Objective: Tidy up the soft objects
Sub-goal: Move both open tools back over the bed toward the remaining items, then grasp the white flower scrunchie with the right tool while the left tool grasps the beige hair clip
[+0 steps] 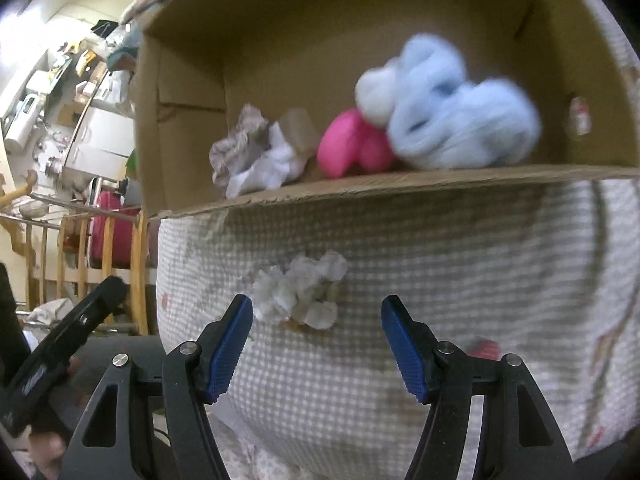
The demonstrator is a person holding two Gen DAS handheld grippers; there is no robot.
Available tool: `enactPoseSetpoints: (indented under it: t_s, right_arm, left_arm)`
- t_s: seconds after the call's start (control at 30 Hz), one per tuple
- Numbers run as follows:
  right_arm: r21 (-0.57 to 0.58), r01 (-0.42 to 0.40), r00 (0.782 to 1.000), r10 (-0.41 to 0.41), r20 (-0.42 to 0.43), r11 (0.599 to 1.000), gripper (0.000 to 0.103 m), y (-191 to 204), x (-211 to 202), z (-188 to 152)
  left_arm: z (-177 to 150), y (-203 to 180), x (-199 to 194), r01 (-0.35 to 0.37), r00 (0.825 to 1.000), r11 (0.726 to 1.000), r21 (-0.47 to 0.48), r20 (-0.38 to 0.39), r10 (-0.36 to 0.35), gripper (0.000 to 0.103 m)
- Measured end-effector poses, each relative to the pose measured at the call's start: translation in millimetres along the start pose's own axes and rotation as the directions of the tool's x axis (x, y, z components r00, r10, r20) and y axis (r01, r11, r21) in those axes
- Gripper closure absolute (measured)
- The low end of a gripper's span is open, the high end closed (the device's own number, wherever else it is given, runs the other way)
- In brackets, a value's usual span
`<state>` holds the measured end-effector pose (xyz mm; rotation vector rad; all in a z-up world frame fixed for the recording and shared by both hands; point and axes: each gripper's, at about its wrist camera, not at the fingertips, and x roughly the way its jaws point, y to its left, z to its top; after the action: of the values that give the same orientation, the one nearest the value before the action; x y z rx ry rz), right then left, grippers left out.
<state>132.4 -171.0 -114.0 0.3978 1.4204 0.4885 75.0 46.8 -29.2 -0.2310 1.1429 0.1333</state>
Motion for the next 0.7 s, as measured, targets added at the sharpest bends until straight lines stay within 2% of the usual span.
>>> enactPoseSetpoints:
  t_s: [0.2,0.27,0.3,0.37,0.53,0.7]
  right_arm:
    - [0.001,0.041,0.999,-0.041,-0.031,0.999,0.034,6.1,27.5,5.5]
    - [0.006,0.023,0.999,-0.023,-0.032,1.0,0.069,5.7,30.2,7.1]
    - [0.004,0.017,0.999,-0.016,-0.037,1.0,0.071,5.5,30.8,7.0]
    - [0.001,0.012,0.999,-0.012,-0.034,1.0,0.082,3.4,28.3,7.5]
    - [0.012,0.01,1.0,-0.011,0.026,1.0,0.084,-7.8,0.8,8.5]
    - [0.051,0.039,0.995,-0.044,0.088,0.998,0.085,-28.4,-30.9,0.2]
  left_arm:
    - [-1.0,2.3,6.3,-0.01,1.0,1.0,0.001,-0.013,0.01,0.021]
    - [-1.3,3.6,10.2,-0.008,1.0,1.0,-0.006,-0.024,0.008,0.021]
    - [-1.7,4.1,12.7,-0.006,0.999,1.0,-0.011,-0.032,0.005,0.021]
    - [-2.9,3.7,19.6,0.007,0.998,1.0,-0.023,-0.056,-0.008,0.021]
    - [-9.9,-10.7,38.5,0.055,0.992,0.998,-0.017,-0.116,-0.057,0.023]
    - [-17.1,-43.6,56.7,0.137,0.977,0.99,0.029,-0.167,-0.13,0.034]
